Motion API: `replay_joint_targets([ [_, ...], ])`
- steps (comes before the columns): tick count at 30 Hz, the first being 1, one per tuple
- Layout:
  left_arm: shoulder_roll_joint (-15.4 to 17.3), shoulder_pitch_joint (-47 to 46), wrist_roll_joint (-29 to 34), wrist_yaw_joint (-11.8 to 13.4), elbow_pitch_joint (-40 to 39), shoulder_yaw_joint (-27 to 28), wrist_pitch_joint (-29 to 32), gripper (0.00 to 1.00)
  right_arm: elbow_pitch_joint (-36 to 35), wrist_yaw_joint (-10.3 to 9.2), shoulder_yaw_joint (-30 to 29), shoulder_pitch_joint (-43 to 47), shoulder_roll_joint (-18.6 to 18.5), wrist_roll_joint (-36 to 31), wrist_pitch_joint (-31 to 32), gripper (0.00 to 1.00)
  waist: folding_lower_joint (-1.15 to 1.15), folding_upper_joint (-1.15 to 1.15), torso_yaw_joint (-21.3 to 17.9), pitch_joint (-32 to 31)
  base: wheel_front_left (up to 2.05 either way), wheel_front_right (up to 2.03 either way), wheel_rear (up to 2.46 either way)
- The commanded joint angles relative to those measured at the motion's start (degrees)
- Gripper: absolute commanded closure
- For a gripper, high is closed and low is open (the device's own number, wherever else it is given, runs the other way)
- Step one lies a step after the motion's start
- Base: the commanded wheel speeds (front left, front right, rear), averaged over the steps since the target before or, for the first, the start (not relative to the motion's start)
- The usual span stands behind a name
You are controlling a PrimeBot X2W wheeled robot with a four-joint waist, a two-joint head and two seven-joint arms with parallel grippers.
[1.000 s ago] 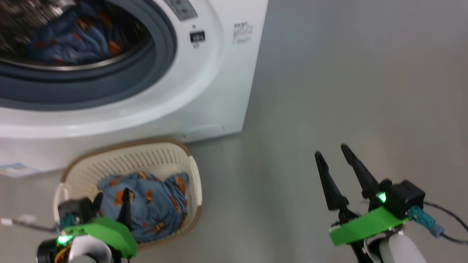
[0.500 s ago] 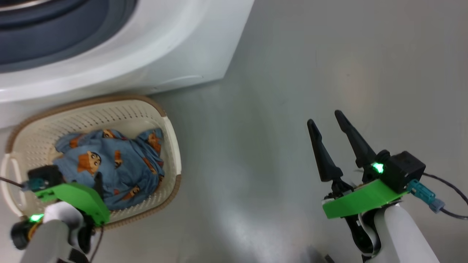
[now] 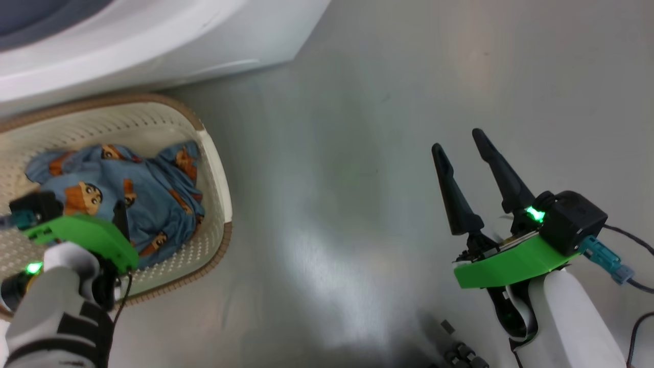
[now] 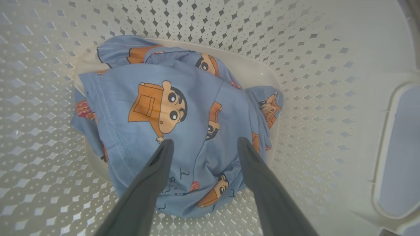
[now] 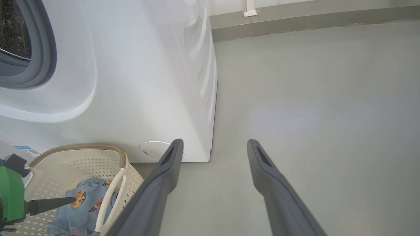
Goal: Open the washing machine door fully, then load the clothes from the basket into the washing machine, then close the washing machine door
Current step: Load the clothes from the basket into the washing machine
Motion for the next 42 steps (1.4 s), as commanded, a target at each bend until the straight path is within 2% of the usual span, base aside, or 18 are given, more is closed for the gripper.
replay_joint_targets([
  [1, 2.4, -0.4, -0.2, 0.1, 0.5, 0.8, -0.8, 0.0, -1.5, 0.09, 1.3, 0.3, -0.5, -0.1, -0.3, 0.0, 0.0, 0.0, 0.0, 3.7, 0.0, 0.0, 0.0],
  [12, 4.7, -8.3, -0.2, 1.0, 4.8, 0.1, -2.1, 0.0, -4.0, 0.09, 0.6, -0.9, -1.7, -0.3, -0.3, 0.0, 0.0, 0.0, 0.0, 11.3, 0.0, 0.0, 0.0],
  [28, 6.2, -13.9, 1.2, 3.3, 6.9, -2.5, -2.5, 0.0, -6.3, 0.09, 0.6, -0.8, -2.0, 0.3, -0.3, 0.0, 0.0, 0.0, -1.3, 15.5, 0.0, 0.0, 0.0],
  [29, 6.1, -14.1, 1.3, 3.6, 7.0, -2.7, -2.3, 0.03, -6.3, 0.09, 0.4, -0.7, -2.0, 0.3, -0.3, 0.0, 0.0, 0.0, -1.4, 15.6, 0.0, 0.0, 0.0],
  [30, 6.0, -14.2, 1.4, 3.7, 7.0, -2.9, -2.2, 0.17, -6.4, 0.09, 0.2, -0.6, -2.0, 0.3, -0.3, 0.0, 0.0, 0.0, -1.4, 15.7, 0.0, 0.0, 0.0],
  [31, 5.8, -14.3, 1.4, 3.9, 7.1, -3.0, -2.2, 0.41, -6.5, 0.09, 0.0, -0.5, -2.0, 0.3, -0.3, 0.0, 0.0, 0.0, -1.4, 15.8, 0.0, 0.0, 0.0],
  [32, 5.7, -14.3, 1.5, 4.0, 7.1, -3.2, -2.2, 0.59, -6.5, 0.09, -0.1, -0.5, -1.9, 0.3, -0.3, 0.0, 0.0, 0.0, -1.4, 15.9, 0.0, 0.0, 0.0],
  [33, 5.6, -14.3, 1.5, 4.0, 7.2, -3.4, -2.2, 0.69, -6.5, 0.09, -0.2, -0.4, -1.9, 0.3, -0.3, 0.0, 0.0, 0.0, -1.4, 15.9, 0.0, 0.0, 0.0],
  [34, 5.6, -14.3, 1.5, 3.9, 7.2, -3.5, -2.2, 0.91, -6.5, 0.09, -0.3, -0.4, -1.8, 0.3, -0.3, 0.0, 0.0, 0.0, -1.5, 15.9, 0.0, 0.0, 0.0],
  [35, 5.6, -14.3, 1.5, 3.9, 7.3, -3.6, -2.3, 1.0, -6.5, 0.09, -0.4, -0.4, -1.8, 0.3, -0.3, 0.0, 0.0, 0.0, -1.5, 15.9, 0.0, 0.0, 0.0],
  [42, 4.5, -12.7, 0.5, 3.8, 7.5, -3.5, -3.8, 1.0, -5.9, 0.09, -0.9, -0.7, -1.4, 0.6, -0.3, 0.0, 0.0, 0.0, -0.5, 14.7, 0.0, 0.0, 0.0],
])
